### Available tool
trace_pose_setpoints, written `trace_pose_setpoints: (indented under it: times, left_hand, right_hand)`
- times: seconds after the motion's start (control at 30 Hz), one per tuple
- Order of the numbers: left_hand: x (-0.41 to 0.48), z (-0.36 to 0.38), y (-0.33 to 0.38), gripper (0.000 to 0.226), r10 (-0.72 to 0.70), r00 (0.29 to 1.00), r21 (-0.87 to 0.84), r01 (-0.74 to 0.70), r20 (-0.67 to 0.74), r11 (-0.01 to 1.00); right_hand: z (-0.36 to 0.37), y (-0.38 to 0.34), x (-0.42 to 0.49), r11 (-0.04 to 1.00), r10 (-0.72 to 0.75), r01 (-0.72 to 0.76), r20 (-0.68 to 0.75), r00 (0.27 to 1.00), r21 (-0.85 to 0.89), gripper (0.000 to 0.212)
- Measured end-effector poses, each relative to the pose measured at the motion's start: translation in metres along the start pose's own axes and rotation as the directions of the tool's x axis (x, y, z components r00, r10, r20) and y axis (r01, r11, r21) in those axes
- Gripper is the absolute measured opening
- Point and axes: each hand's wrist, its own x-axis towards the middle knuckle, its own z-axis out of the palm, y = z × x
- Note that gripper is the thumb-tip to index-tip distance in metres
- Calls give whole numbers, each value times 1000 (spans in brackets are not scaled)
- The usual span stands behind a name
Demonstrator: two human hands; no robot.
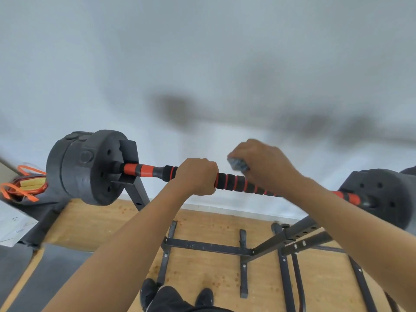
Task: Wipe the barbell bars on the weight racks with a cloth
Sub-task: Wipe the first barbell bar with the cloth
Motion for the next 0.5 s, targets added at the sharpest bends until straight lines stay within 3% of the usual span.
trace_pose_setpoints:
  times: [0.07,0.23,0.37,0.5]
  left_hand:
    - [-1,0,0,8,5,1000,-4,-5,-13,1000]
    - [0,0,2,15,-29,1000,33,30,-9,999]
    - [7,-8,-2,15,2,988,-31,3,153,1000]
    - [21,-17,-9,15,55,909,-208,36,413,977]
  right_hand:
    - [2,8,18,998,59,-59,7,998,37,32]
    - [23,-15,25,959,177,-226,263,948,169,12]
    - [37,-20,15,982,150,-166,164,975,87,22]
    - [39,-23,-1,999,51,-52,95,994,9,19]
